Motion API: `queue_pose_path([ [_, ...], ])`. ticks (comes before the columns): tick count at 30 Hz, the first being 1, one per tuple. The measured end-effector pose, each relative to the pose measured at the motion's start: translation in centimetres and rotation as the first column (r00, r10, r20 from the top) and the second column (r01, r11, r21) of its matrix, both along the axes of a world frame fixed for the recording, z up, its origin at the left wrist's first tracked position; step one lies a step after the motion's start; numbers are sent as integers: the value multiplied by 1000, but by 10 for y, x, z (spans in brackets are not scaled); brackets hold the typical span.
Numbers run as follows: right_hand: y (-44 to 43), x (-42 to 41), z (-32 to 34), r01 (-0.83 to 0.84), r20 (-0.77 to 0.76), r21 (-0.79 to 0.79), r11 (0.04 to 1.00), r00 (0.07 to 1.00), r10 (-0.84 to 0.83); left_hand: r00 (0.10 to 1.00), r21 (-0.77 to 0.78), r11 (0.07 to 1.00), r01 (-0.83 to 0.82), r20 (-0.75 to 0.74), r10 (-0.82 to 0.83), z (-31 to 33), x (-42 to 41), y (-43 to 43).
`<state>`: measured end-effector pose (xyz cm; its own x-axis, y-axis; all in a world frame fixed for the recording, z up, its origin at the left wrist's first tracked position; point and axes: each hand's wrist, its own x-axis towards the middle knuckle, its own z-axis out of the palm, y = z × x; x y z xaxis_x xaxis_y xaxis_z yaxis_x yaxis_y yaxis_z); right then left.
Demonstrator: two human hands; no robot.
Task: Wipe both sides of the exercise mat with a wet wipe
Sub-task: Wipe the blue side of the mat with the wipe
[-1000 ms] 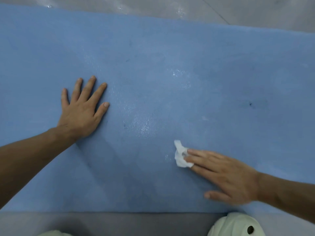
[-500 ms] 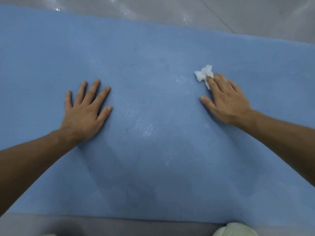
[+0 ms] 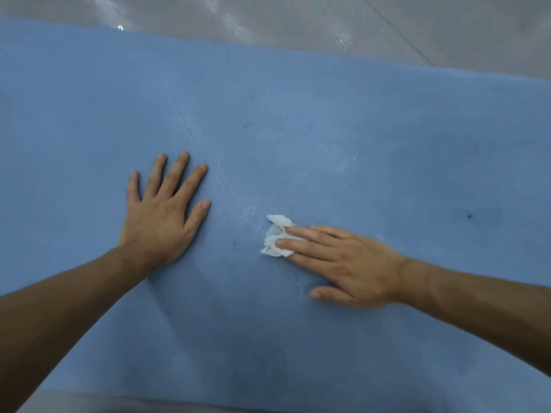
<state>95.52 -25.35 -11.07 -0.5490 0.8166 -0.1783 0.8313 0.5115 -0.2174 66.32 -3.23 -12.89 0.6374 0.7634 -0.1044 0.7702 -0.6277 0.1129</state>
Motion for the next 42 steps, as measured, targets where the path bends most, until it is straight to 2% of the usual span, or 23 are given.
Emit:
queue_pose_path([
  [2, 14, 21, -4, 35, 25, 66, 997, 999, -36, 1000, 2, 1000, 0, -2, 0, -1, 0, 0],
  [5, 52, 65, -6, 225, 85, 116, 968, 968, -235, 1000, 12, 1000, 4, -7, -4, -1, 0, 1],
  [8, 91, 103, -2, 421, 159, 143, 896, 883, -441, 1000, 6, 1000, 4, -7, -4, 0, 0, 1],
  [12, 139, 128, 2, 639, 82, 126, 759, 756, -650, 1000, 4, 1000, 6, -6, -6, 0, -1, 2],
  [14, 154, 120, 0, 664, 2, 98, 741, 745, -668, 1000, 2, 1000, 9, -9, -9, 0, -1, 3],
  [16, 157, 94, 0, 634, -58, 58, 771, 774, -631, 1000, 0, 1000, 7, -12, -7, 0, -2, 3],
  [18, 146, 57, 1, 494, -75, 12, 869, 867, -492, 1000, 4, 1000, 7, -16, -7, 0, -1, 3],
  [21, 118, 2, -1, 156, -79, -5, 988, 985, -156, 1000, 4, 1000, 3, -17, -3, 0, 1, 2],
  [23, 104, -13, -4, 16, -54, 18, 1000, 998, -15, 1000, 9, 1000, 3, -14, -3, 1, 1, 1],
  [26, 113, -5, -6, -47, 22, 62, 997, 999, 46, 1000, 12, 1000, 6, -23, -5, 1, 0, 2],
  [28, 138, 7, -7, 19, 56, 98, 995, 998, -25, 1000, 11, 1000, 7, -23, -6, 1, 1, 2],
  [32, 202, 36, -6, 330, 61, 123, 936, 939, -339, 1000, 3, 1000, 8, -27, -8, 1, 1, 3],
  [34, 233, 61, -5, 532, 31, 143, 834, 840, -542, 999, 0, 1000, 10, -31, -10, 2, 1, 3],
  [36, 257, 85, -1, 708, -12, 92, 700, 704, -710, 999, -4, 1000, 12, -35, -12, 3, 0, 2],
  [38, 268, 96, 2, 747, -26, 11, 665, 665, -747, 999, -6, 1000, 10, -39, -10, 4, -1, 3],
  [40, 263, 92, 4, 706, -65, -10, 708, 706, -705, 999, -8, 1000, 11, -42, -12, 4, -1, 3],
  [42, 245, 80, 7, 615, -80, -26, 788, 785, -615, 999, -6, 1000, 11, -40, -11, 4, -1, 3],
])
